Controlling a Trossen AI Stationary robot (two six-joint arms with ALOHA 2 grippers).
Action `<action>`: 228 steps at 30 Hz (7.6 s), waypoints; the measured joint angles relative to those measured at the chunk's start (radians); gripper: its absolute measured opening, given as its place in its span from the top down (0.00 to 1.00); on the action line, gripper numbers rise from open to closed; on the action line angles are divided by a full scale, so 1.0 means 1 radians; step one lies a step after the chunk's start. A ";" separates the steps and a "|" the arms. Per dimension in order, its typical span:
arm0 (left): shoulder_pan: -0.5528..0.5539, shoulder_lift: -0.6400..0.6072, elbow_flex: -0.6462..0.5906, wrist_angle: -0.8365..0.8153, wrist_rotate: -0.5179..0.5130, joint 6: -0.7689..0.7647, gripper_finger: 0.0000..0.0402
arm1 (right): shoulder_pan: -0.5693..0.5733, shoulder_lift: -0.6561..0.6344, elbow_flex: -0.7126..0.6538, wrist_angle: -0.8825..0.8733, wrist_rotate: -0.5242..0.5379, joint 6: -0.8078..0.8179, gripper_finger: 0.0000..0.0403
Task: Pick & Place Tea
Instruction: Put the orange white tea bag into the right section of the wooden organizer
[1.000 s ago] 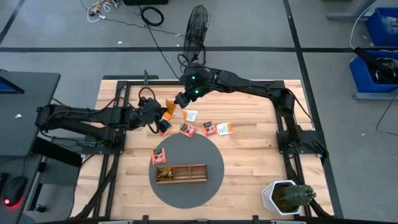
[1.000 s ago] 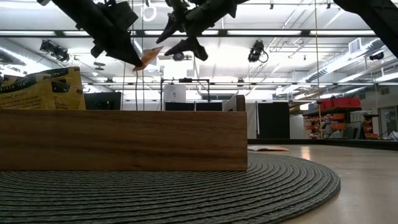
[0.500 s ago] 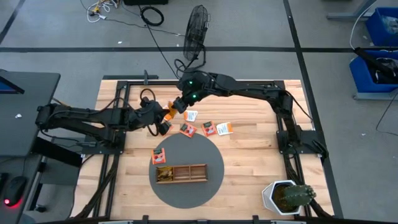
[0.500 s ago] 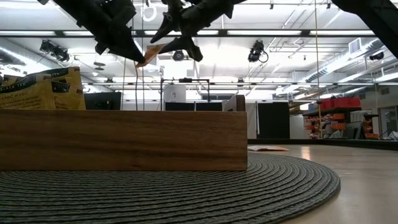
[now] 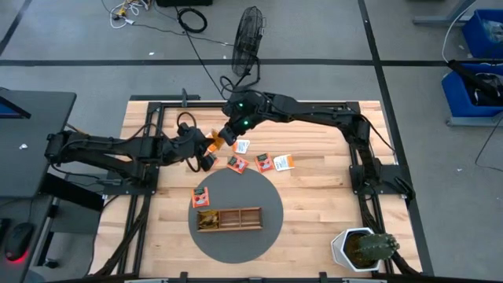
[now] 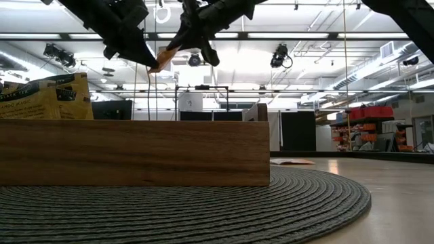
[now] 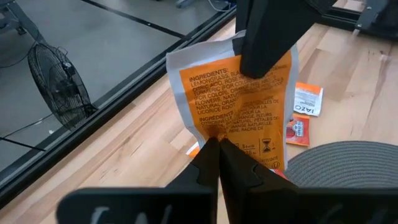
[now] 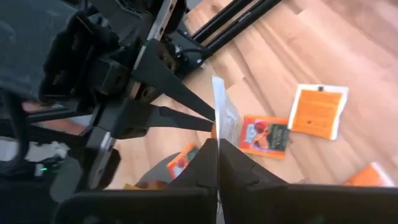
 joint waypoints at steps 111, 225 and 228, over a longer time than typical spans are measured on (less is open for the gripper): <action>0.098 -0.152 -0.001 -0.050 0.650 -0.337 0.61 | 0.676 0.060 -0.310 -0.110 0.451 -0.224 0.90; 0.006 -0.132 -0.001 0.347 0.785 0.971 0.61 | 0.080 -0.304 -0.474 0.113 -0.388 0.466 1.00; 0.006 -0.104 0.001 0.350 0.825 0.970 0.61 | 0.090 -0.291 -0.474 0.178 -0.390 0.518 1.00</action>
